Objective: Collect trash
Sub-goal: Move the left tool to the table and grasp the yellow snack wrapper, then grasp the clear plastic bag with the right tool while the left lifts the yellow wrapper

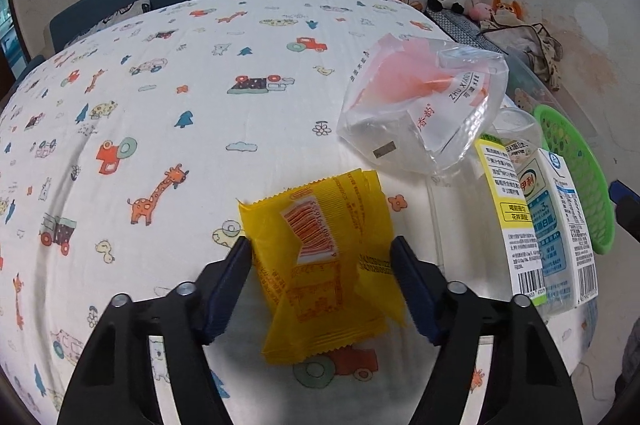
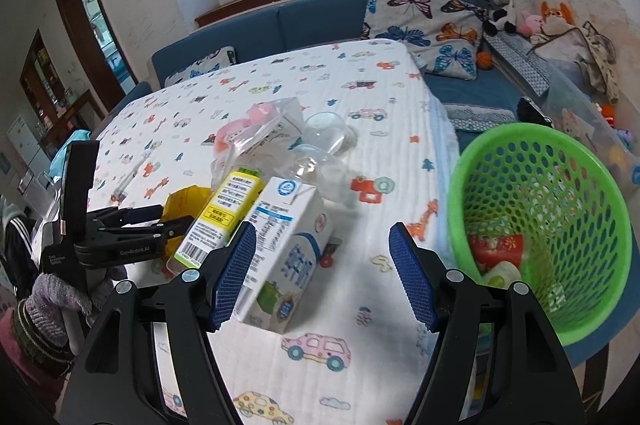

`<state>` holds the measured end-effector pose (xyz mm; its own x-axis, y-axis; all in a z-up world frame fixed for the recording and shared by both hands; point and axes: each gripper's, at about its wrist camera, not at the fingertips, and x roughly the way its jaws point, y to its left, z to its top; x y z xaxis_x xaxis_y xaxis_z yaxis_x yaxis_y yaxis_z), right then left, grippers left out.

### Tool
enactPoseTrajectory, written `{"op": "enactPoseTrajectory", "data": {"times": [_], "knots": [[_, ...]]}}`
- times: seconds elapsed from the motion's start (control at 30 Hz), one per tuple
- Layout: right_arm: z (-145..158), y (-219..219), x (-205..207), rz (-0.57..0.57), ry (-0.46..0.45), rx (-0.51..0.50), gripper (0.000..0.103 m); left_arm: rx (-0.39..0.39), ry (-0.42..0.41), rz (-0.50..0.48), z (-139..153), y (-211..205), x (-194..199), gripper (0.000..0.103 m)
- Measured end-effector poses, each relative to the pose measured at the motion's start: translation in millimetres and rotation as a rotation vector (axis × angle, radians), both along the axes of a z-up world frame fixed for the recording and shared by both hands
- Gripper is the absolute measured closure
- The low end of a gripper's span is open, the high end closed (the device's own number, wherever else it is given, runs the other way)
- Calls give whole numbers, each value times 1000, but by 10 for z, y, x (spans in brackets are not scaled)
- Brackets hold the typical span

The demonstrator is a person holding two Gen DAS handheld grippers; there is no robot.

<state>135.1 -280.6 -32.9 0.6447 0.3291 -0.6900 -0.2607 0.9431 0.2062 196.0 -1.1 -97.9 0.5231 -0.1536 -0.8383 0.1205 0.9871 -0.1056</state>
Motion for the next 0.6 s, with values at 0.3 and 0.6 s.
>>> {"op": "enactPoseTrajectory", "data": {"times": [0.3,0.6], "knots": [[25,225,352,36,17,29,39,-34,-21,-2,61,78,-78,60],[36,558,774,67,39,53,48,-53,-40,-32,117,87,-163,68]]}}
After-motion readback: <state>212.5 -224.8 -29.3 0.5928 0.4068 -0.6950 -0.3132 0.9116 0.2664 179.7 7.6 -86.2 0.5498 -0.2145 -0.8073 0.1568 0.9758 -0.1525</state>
